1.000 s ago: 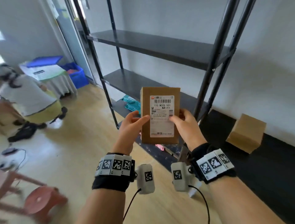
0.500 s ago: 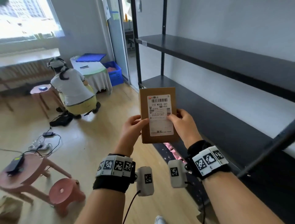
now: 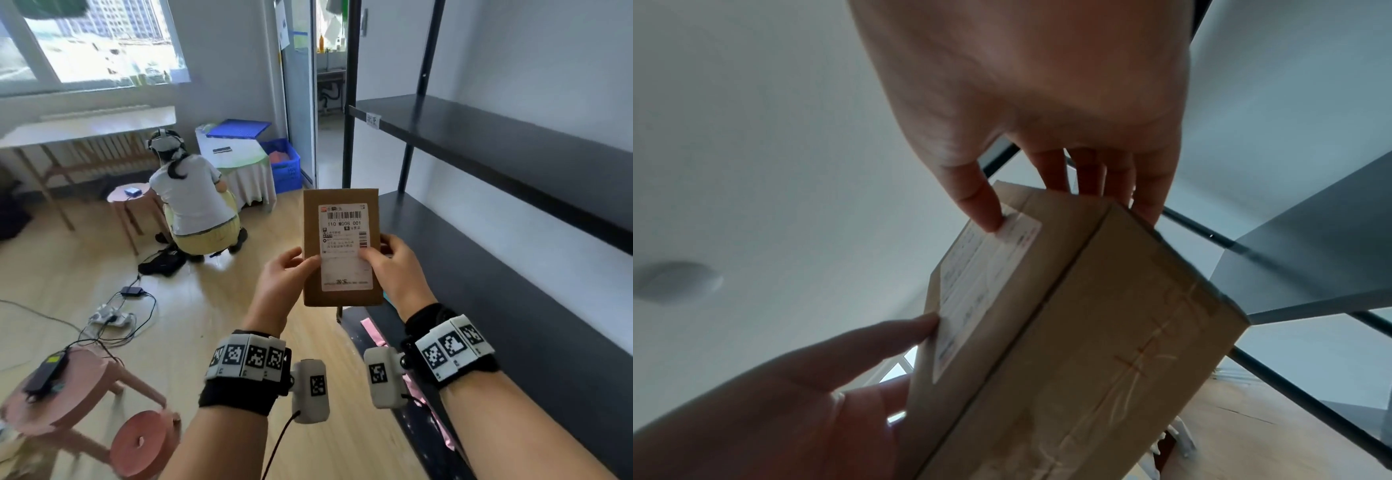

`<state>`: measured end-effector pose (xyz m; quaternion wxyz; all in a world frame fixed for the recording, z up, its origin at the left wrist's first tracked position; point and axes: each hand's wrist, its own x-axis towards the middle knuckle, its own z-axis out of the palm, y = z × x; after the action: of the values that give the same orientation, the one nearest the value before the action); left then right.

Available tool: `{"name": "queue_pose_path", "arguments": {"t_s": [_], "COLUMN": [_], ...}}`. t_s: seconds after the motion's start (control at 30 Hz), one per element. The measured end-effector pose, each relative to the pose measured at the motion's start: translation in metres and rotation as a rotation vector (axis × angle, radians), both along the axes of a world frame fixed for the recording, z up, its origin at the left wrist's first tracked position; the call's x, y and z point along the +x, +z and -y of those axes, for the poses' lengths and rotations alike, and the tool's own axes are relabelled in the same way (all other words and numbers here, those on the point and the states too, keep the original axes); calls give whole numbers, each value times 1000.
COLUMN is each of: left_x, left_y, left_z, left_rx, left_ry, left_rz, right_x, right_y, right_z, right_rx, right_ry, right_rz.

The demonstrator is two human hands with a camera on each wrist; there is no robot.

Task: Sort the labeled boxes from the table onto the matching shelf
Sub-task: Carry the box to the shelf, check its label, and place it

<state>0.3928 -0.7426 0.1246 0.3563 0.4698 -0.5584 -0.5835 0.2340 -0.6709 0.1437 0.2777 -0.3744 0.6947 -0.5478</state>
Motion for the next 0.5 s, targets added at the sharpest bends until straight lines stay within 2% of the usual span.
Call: {"name": "queue_pose_path", "arguments": {"t_s": [0.2,0.5], "left_x": [-9,-31], "left_y": [6,47], "left_z": [87,233], "left_rx": [-38,-129], "left_ry": [5,-222], "left_rz": [0,-32], "right_x": [-2,-9], "right_y": [4,36], "right_z": [82,197], "right_rx": [8,-44], "right_ry": [-87,-304], "right_rz": [-37,-32]}}
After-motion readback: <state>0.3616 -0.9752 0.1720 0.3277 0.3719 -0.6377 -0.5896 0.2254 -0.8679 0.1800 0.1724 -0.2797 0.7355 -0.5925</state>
